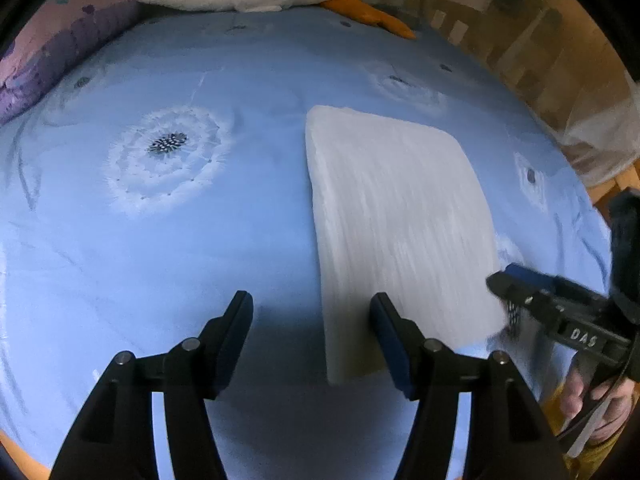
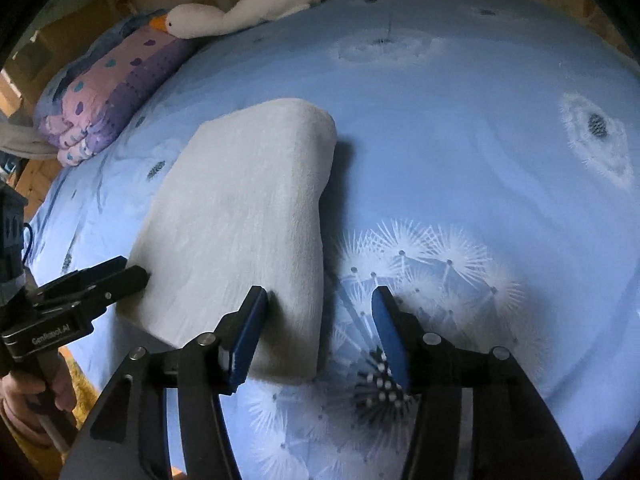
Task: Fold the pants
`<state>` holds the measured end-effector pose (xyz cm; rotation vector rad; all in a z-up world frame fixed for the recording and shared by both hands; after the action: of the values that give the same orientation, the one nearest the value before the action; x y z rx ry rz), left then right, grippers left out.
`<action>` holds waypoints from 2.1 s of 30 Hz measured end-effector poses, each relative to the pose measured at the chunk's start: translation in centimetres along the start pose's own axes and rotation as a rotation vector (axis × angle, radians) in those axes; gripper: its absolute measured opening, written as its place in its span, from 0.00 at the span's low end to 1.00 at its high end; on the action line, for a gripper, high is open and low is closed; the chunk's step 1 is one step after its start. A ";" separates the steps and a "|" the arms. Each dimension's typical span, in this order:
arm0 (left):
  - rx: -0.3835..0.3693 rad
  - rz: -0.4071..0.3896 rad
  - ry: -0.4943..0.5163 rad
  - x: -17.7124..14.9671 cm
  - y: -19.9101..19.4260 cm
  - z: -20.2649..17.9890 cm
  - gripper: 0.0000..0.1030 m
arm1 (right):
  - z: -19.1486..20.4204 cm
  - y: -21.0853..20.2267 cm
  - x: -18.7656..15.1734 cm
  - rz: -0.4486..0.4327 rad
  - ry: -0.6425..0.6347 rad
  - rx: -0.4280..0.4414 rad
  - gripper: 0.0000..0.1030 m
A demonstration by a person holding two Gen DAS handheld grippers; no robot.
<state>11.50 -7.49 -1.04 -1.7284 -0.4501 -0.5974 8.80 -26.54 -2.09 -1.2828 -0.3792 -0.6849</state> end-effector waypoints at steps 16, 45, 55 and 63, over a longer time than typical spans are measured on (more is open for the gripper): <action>0.075 0.020 0.021 -4.6 -3.0 -1.7 0.90 | 2.1 -5.8 -3.2 -0.057 -0.042 0.007 0.74; 0.164 0.062 0.057 -7.8 -0.1 -3.7 0.97 | 1.0 -2.4 -8.6 -0.013 -0.098 -0.135 0.89; 0.154 0.055 0.059 -7.9 -0.1 -3.5 0.97 | 0.9 -2.3 -8.4 -0.024 -0.094 -0.127 0.91; 0.152 0.057 0.058 -7.9 -0.1 -3.5 0.97 | 1.0 -2.3 -8.5 -0.028 -0.093 -0.125 0.92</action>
<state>4.62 -10.73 -5.14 -1.5702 -0.3938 -0.5571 1.06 -23.73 -5.34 -1.4343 -0.4367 -0.6828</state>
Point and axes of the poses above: each gripper's, at about its wrist camera, not at the fingertips, and y roughly the way its jaws point, z to its left, x to its top, the point moved 7 cm from there along y, roughly the way its jaws point, and after that the axes turned 11 degrees about -z, right-handed, at the moved point
